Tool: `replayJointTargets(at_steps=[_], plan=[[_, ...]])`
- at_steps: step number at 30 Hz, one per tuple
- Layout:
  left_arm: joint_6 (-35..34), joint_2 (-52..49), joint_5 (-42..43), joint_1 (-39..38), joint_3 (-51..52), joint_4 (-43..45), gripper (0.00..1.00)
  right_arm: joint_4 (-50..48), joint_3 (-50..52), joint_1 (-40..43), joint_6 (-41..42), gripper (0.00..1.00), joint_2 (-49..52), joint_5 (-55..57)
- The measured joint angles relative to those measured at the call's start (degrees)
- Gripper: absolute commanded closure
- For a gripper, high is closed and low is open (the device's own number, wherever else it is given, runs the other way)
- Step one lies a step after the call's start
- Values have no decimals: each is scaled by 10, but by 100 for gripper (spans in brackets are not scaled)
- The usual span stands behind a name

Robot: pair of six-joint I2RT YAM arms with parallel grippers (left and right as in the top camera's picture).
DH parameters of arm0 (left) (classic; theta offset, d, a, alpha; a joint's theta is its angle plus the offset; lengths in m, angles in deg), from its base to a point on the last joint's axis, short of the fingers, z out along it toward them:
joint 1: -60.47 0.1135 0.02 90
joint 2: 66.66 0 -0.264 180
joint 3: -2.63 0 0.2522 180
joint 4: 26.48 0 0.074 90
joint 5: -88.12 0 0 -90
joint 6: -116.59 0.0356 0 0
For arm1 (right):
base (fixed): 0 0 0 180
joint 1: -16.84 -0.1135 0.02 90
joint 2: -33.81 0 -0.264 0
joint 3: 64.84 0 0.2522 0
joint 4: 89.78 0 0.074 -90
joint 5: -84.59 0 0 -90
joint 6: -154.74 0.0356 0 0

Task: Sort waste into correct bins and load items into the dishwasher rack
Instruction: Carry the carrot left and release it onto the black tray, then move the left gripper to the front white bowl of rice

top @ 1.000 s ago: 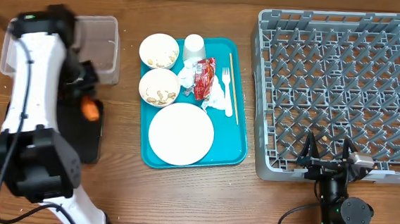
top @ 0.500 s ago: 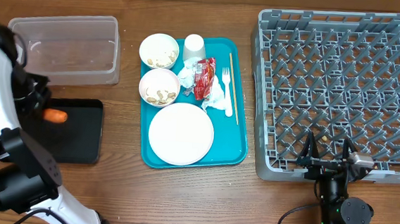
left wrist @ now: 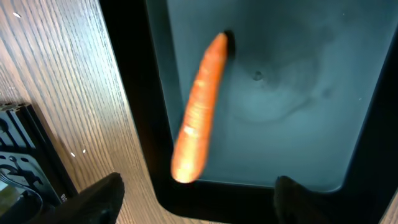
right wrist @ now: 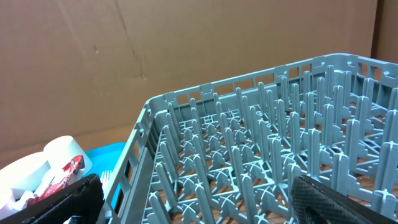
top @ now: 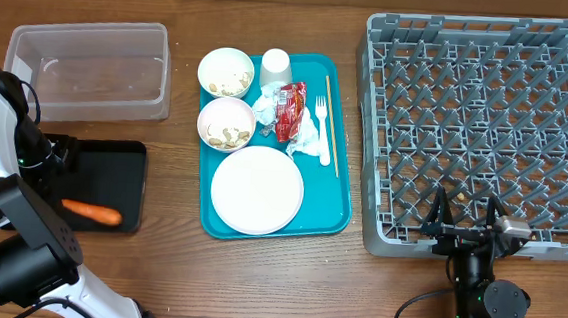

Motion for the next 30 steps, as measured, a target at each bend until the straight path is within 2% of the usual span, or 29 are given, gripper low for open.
replayJointTargets(at_steps=[6,11,13,14,15,16,19,22,25,30], plan=[[49,0,2,-1,-21,-44,25,0,0,0,0,0,0,0],[134,1,13,-29,-162,-86,25,0,0,0,0,0,0,0],[163,7,25,-56,-201,-84,21,0,0,0,0,0,0,0],[183,12,36,-80,-226,-76,17,0,0,0,0,0,0,0],[209,16,47,-111,-249,-64,9,0,0,0,0,0,0,0],[237,21,57,-148,-269,-49,7,0,0,0,0,0,0,0],[319,28,88,-297,-297,10,4,0,0,0,0,0,0,0],[357,21,94,-429,-297,61,2,0,0,0,0,0,0,0],[372,-25,57,-511,-300,95,5,0,0,0,0,0,0,0],[377,-142,25,-543,-300,86,10,0,0,0,0,0,0,0]])
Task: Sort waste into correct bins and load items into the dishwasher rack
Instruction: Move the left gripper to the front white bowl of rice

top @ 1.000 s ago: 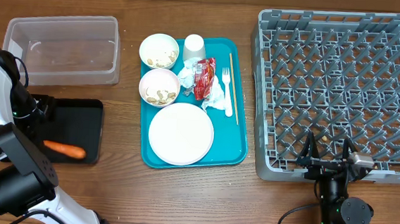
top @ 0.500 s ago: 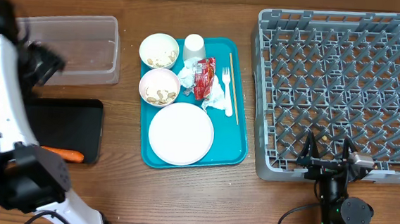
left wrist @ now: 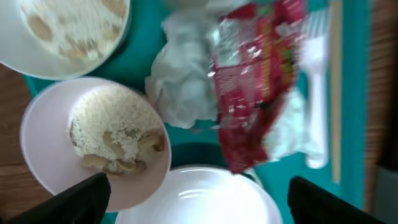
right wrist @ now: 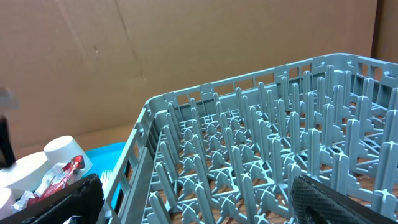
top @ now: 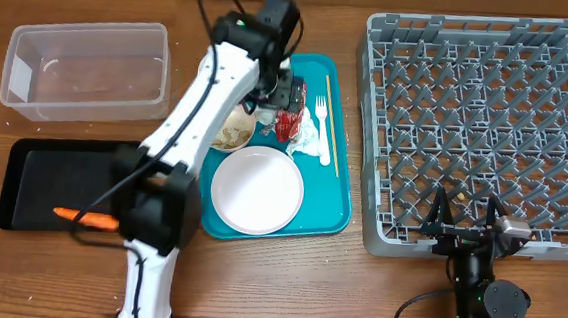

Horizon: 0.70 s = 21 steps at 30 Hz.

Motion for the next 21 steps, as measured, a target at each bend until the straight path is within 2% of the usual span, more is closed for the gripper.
replayJointTargets(at_steps=[3,7,16,21], plan=[[7,-58,-12,2,2,-17,14,0,0,0,0,0,0,0],[14,-78,-20,4,2,-22,28,0,0,0,0,0,0,0],[33,-79,-43,4,2,-31,25,0,0,0,0,0,0,0],[45,-79,-47,5,26,1,25,0,0,0,0,0,0,0]])
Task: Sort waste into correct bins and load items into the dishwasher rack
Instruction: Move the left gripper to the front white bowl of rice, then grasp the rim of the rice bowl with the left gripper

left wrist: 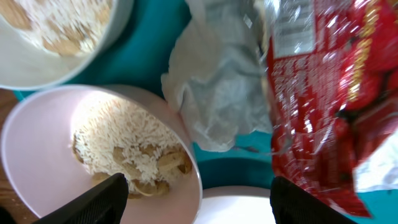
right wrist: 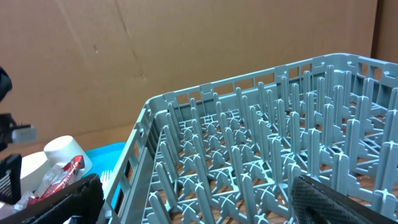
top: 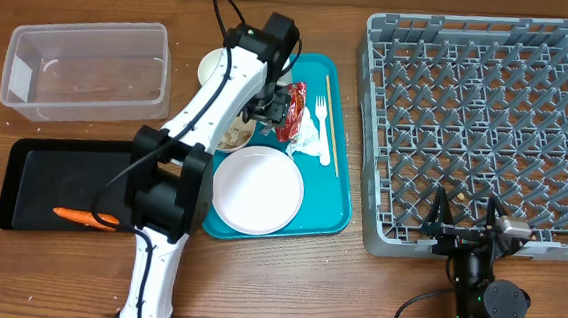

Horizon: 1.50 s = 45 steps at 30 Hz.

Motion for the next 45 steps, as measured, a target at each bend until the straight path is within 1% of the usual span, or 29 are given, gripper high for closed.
replayJointTargets(at_steps=[4,7,12,13,15,21,29,31,33,34,45], plan=[[5,-2,0,6,18,-2,26,0,0,0,0,0,0,0],[11,-2,0,7,18,-1,29,0,0,0,0,0,0,0],[24,-2,0,7,30,5,30,0,0,0,0,0,0,0],[26,-2,0,7,37,4,32,0,0,0,0,0,0,0],[30,-2,0,7,42,4,37,0,0,0,0,0,0,0],[52,-2,1,7,42,8,37,0,0,0,0,0,0,0],[64,-2,13,7,42,11,36,0,0,0,0,0,0,0],[70,-2,13,7,42,11,38,0,0,0,0,0,0,0],[73,-2,13,7,42,11,42,0,0,0,0,0,0,0],[75,-2,13,7,42,11,43,0,0,0,0,0,0,0],[84,-2,10,7,45,13,40,0,0,0,0,0,0,0]])
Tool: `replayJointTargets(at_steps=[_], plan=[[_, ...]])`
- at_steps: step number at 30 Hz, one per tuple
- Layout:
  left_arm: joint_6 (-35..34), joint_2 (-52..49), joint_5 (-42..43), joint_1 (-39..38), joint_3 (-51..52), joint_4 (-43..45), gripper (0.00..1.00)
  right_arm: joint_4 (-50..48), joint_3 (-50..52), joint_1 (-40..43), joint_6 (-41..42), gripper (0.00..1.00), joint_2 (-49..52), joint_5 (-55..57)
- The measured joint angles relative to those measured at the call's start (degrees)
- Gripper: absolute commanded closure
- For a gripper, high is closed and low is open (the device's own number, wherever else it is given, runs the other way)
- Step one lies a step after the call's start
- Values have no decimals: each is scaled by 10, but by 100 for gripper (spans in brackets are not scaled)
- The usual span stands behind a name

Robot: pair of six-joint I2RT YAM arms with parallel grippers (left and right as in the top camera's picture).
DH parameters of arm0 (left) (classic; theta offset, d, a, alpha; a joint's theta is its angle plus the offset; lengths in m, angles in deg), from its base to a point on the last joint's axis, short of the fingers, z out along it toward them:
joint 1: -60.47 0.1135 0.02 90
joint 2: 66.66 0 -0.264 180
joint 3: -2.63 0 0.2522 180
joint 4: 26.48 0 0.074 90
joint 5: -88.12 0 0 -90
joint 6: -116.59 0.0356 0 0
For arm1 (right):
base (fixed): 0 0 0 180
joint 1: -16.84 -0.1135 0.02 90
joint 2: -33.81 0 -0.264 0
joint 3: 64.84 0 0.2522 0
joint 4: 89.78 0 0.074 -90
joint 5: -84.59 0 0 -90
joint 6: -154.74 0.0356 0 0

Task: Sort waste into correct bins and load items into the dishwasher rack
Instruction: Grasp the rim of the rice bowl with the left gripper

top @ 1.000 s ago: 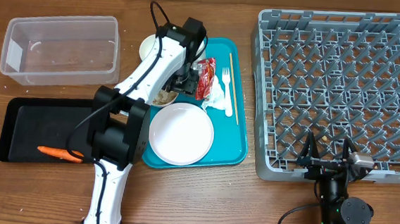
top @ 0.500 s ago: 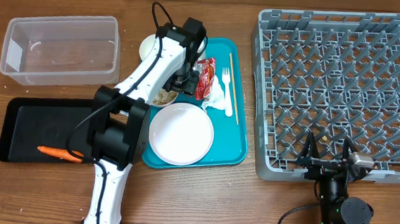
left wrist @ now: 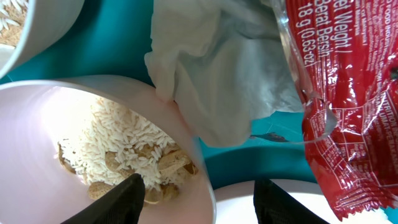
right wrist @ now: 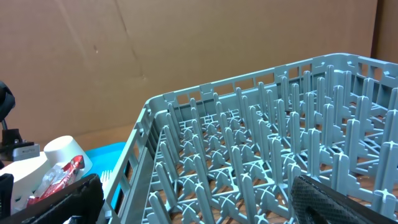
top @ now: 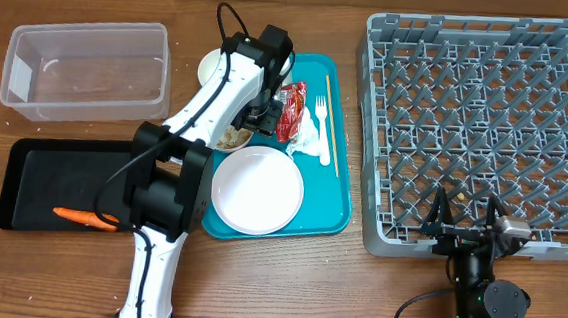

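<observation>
My left gripper (left wrist: 205, 202) is open and low over the teal tray (top: 335, 218). One finger is inside the pink bowl of rice (left wrist: 93, 143), the other outside over the white plate (left wrist: 245, 202), so the bowl's rim lies between them. A crumpled napkin (left wrist: 217, 81) and a red wrapper (left wrist: 348, 93) lie just beyond. In the overhead view the arm covers part of the pink bowl (top: 228, 135). My right gripper (right wrist: 199, 205) stands open at the near edge of the grey dishwasher rack (top: 486, 133), holding nothing.
On the tray are also a second bowl (top: 213, 69), a white fork (top: 322, 132) and a chopstick (top: 333, 122). A clear bin (top: 90, 70) stands at the back left. A black tray (top: 34, 157) at the front left holds a carrot (top: 84, 217).
My left gripper has come lower and closer to the pink bowl, and its fingers now stand on either side of the rim. The right arm has not moved.
My left gripper was open over the black tray with the carrot lying in it. Then it was above the teal tray, over the wrapper and bowls. Then it was nearer the pink bowl, and now it is astride the bowl's rim. The right arm stayed still.
</observation>
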Motion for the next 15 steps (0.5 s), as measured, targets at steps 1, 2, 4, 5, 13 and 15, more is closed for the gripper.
replayJointTargets(at_steps=[1,2,4,5,13,15], plan=[[0,0,0,0,3,2,40,0,0,0,0,0,0,0],[1,0,0,0,12,4,40,0,0,0,0,0,0,0],[1,0,0,0,26,4,41,0,0,0,0,0,0,0],[1,0,0,0,29,4,40,0,0,0,0,0,0,0],[2,-1,-2,0,32,8,44,0,0,0,0,0,0,0],[2,-1,-2,0,32,8,45,0,0,0,0,0,0,0]])
